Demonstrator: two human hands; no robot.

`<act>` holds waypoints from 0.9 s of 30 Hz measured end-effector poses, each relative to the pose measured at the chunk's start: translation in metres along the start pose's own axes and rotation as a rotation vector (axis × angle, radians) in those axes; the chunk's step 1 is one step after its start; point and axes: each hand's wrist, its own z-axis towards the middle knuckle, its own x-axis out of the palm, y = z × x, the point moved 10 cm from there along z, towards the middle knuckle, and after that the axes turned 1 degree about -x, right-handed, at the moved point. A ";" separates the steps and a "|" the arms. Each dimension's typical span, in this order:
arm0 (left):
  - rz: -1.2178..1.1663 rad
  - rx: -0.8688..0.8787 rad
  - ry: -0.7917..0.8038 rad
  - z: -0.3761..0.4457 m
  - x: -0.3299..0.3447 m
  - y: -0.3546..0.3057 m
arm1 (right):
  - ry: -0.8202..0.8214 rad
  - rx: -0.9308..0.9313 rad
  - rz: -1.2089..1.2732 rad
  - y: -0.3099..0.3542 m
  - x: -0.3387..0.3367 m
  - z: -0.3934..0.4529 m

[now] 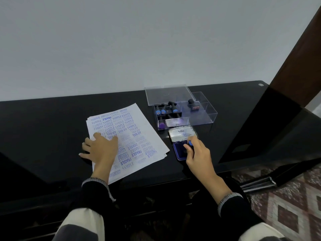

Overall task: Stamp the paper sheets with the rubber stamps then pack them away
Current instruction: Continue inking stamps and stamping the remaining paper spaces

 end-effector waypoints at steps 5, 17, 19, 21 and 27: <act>0.091 0.011 -0.035 -0.001 -0.006 -0.002 | -0.005 0.002 0.008 -0.001 -0.001 -0.004; -0.315 -0.154 0.053 0.011 -0.008 0.003 | 0.010 0.019 0.013 -0.002 0.001 -0.002; -0.342 -0.097 0.046 0.010 -0.006 0.000 | 0.017 0.018 0.013 -0.002 0.001 0.000; -0.322 0.006 -0.004 0.005 -0.008 -0.003 | 0.020 0.022 0.016 -0.003 0.001 0.001; -0.374 0.264 -0.108 -0.006 -0.014 -0.004 | 0.005 0.019 0.031 -0.003 0.001 -0.001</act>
